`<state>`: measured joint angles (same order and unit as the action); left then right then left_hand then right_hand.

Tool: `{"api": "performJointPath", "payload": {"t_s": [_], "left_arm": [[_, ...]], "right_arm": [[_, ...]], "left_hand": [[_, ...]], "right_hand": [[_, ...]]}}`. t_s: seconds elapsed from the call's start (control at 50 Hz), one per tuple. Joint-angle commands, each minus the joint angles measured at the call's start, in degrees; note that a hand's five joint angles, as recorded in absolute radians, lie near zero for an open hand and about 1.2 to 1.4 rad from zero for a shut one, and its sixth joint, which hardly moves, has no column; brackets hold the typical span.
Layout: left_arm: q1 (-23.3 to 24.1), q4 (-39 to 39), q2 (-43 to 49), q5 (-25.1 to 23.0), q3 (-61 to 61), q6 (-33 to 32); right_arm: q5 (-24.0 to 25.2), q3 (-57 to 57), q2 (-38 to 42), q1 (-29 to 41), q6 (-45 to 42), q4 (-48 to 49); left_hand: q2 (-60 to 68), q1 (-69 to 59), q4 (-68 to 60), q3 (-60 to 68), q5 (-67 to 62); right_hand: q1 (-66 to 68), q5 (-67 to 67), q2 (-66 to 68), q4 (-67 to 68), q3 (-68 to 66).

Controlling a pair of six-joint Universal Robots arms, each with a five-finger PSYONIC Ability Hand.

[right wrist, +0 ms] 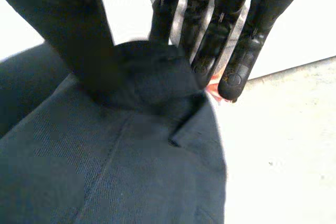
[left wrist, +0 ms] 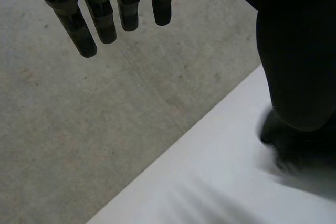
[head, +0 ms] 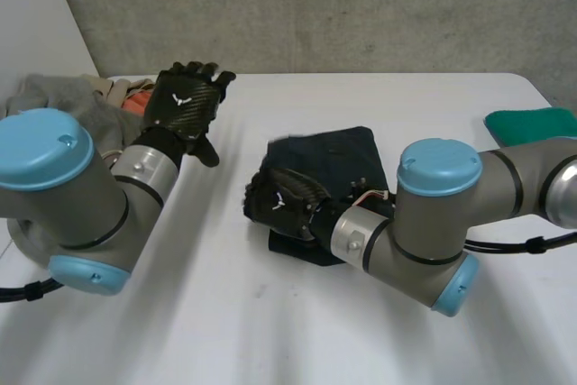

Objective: Fold the laundry.

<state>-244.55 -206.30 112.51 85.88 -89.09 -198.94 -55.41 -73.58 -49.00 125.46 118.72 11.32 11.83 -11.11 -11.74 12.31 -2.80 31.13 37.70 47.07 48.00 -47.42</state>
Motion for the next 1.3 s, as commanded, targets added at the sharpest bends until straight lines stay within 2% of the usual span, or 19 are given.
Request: {"api": "performJointPath", "payload": {"t_s": [0.02, 0.06, 0.08, 0.16, 0.2, 0.3, 0.34, 0.52, 0.62, 0.7, 0.76, 0.84, 1.0, 1.08, 1.2, 1.22, 1.3], "left_arm": [[0.47, 0.1, 0.87, -0.01, 6.19, 0.04], [0.65, 0.54, 0.96, 0.08, 8.13, 0.3], [0.83, 0.98, 1.31, 0.17, 9.1, 0.65], [3.81, 6.68, 5.08, 0.08, 16.56, 3.9], [6.62, 11.95, 8.77, -0.27, 21.92, 6.53], [10.76, 21.98, 17.91, -0.45, 32.47, 8.91], [12.07, 25.4, 22.2, 0.08, 36.51, 8.92], [12.69, 31.74, 30.93, 1.93, 40.84, 8.48], [12.52, 35.43, 33.48, 2.63, 41.8, 4.88], [12.61, 36.84, 34.18, 5.26, 41.89, 0.22], [12.69, 36.76, 34.01, 6.32, 41.72, -2.15], [13.05, 36.49, 31.64, 6.15, 41.54, -2.25], [12.87, 29.74, 19.34, 5.53, 36.8, -0.05], [12.34, 25.34, 12.66, 1.59, 31.27, 0.74], [10.76, 24.01, 5.8, -11.94, 23.27, 0.83], [9.98, 24.1, 3.71, -16.05, 21.09, 0.92], [7.07, 24.1, 0.26, -22.41, 17.03, 1.71]], "right_arm": [[-6.98, 0.89, -6.7, -0.57, 25.73, 0.02], [-10.41, 0.89, -10.31, -1.0, 34.08, -0.07], [-13.9, 0.81, -13.37, -2.23, 42.47, -0.25], [-18.15, 0.72, -16.03, -8.27, 55.18, -3.83], [-18.33, 1.15, -15.95, -11.01, 57.05, -6.74], [-18.77, 5.98, -11.39, -14.19, 57.41, -15.17], [-18.51, 10.54, -6.3, -14.02, 57.06, -19.22], [-17.98, 22.6, 7.77, -14.1, 54.7, -29.6], [-19.39, 23.74, 11.47, -13.93, 48.46, -30.31], [-21.66, 24.1, 13.49, -13.93, 43.45, -30.22], [-22.73, 24.1, 13.32, -13.93, 42.39, -29.95], [-23.26, 23.75, 10.6, -13.66, 42.73, -29.87], [-22.99, 16.03, -2.4, -13.66, 45.81, -23.46], [-23.17, 7.42, -8.91, -13.66, 45.64, -17.93], [-22.55, -10.5, -15.5, -13.31, 44.32, -6.77], [-22.47, -13.58, -16.21, -13.23, 43.45, -4.84], [-22.29, -21.33, -16.39, -11.3, 40.63, 1.24]], "left_hand": [[-0.61, -0.11, 0.52, -1.08, 1.57], [-0.44, -0.28, 0.35, -0.91, 1.41], [-0.27, -0.45, 0.18, -0.75, 1.24], [-0.1, -0.62, 0.01, -0.58, 1.07], [0.07, -0.78, -0.15, -0.41, 0.9], [0.57, -1.29, -0.66, 0.1, 0.4], [0.74, -1.46, -0.83, 0.26, 0.23], [1.75, -2.47, -1.84, 1.27, -0.78], [1.75, -2.47, -1.84, 1.27, -0.78], [1.75, -2.47, -1.84, 1.27, -0.78], [1.25, -1.97, -1.33, 0.77, -0.28], [0.91, -1.63, -1.0, 0.43, 0.06], [0.24, -0.95, -0.32, -0.24, 0.73], [0.07, -0.79, -0.15, -0.41, 0.9], [0.57, -1.29, -0.66, 0.1, 0.4], [0.57, -1.29, -0.66, 0.1, 0.4], [0.57, -1.29, -0.66, 0.1, 0.4]], "right_hand": [[-21.13, -37.7, -37.07, -38.0, 37.42], [-21.13, -37.7, -37.07, -38.0, 37.42], [-21.13, -37.7, -37.07, -38.0, 37.42], [-21.13, -37.7, -37.07, -38.0, 37.42], [-21.13, -37.7, -37.07, -38.0, 37.42], [-21.13, -37.7, -37.07, -38.0, 37.42], [-21.13, -37.7, -37.07, -38.0, 37.42], [-21.13, -37.7, -37.07, -38.0, 37.42], [-21.13, -37.7, -37.07, -38.0, 37.42], [-21.13, -37.7, -37.07, -38.0, 37.42], [-21.13, -37.7, -37.07, -38.0, 37.42], [-21.13, -37.7, -37.07, -38.0, 37.42], [-21.13, -37.7, -37.07, -38.0, 37.42], [-21.13, -37.7, -37.07, -38.0, 37.42], [-21.13, -37.7, -37.07, -38.0, 37.42], [-21.13, -37.7, -37.07, -38.0, 37.42], [-21.13, -37.7, -37.07, -38.0, 37.42]]}}
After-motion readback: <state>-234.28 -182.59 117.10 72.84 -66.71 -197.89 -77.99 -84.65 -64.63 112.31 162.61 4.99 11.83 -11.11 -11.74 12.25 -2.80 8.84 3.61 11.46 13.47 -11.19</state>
